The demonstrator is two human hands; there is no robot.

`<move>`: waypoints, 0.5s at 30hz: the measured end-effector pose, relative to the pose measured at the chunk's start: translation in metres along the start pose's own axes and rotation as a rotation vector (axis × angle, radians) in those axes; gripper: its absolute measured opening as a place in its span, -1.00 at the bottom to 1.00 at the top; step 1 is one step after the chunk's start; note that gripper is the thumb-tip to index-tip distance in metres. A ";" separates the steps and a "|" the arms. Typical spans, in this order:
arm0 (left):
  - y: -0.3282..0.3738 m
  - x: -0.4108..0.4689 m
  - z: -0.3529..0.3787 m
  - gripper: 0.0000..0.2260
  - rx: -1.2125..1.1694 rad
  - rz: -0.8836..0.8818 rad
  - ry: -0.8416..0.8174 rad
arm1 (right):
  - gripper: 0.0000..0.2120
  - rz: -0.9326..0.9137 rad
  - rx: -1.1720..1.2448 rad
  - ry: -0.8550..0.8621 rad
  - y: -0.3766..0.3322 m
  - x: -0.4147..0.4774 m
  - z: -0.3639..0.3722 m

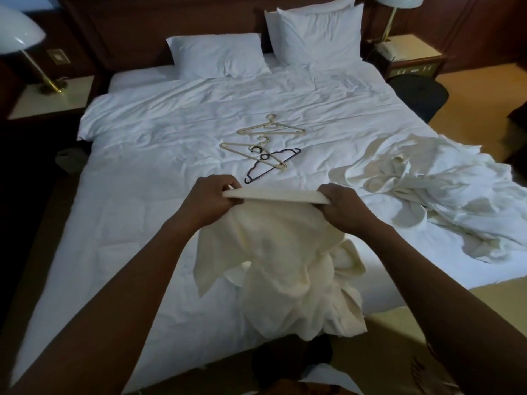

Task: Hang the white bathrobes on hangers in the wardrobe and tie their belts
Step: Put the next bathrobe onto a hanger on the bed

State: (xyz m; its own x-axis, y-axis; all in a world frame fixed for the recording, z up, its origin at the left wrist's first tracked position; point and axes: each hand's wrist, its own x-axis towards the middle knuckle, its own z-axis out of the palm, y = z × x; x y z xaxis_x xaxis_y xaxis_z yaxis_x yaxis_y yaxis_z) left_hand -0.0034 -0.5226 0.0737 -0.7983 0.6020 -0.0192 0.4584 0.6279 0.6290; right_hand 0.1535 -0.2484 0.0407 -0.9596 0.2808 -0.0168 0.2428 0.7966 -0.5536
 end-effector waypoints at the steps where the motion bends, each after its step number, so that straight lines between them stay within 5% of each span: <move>1: -0.009 0.000 0.002 -0.90 0.000 -0.021 0.028 | -0.91 0.036 0.010 -0.002 0.005 0.001 -0.004; 10: -0.083 -0.011 0.023 -0.77 0.096 -0.195 0.055 | -0.93 0.095 0.160 0.330 0.016 0.008 -0.021; 15: -0.082 -0.013 0.001 -0.64 -0.124 -0.244 0.326 | -0.84 0.115 -0.228 -0.049 0.067 -0.012 -0.016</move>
State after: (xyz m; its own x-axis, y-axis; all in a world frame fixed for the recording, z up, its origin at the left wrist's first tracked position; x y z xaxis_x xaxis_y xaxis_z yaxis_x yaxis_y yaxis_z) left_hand -0.0306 -0.5817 0.0214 -0.9685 0.2428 0.0551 0.2059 0.6565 0.7257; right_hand 0.1835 -0.1900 0.0172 -0.9284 0.3543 -0.1123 0.3708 0.8629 -0.3434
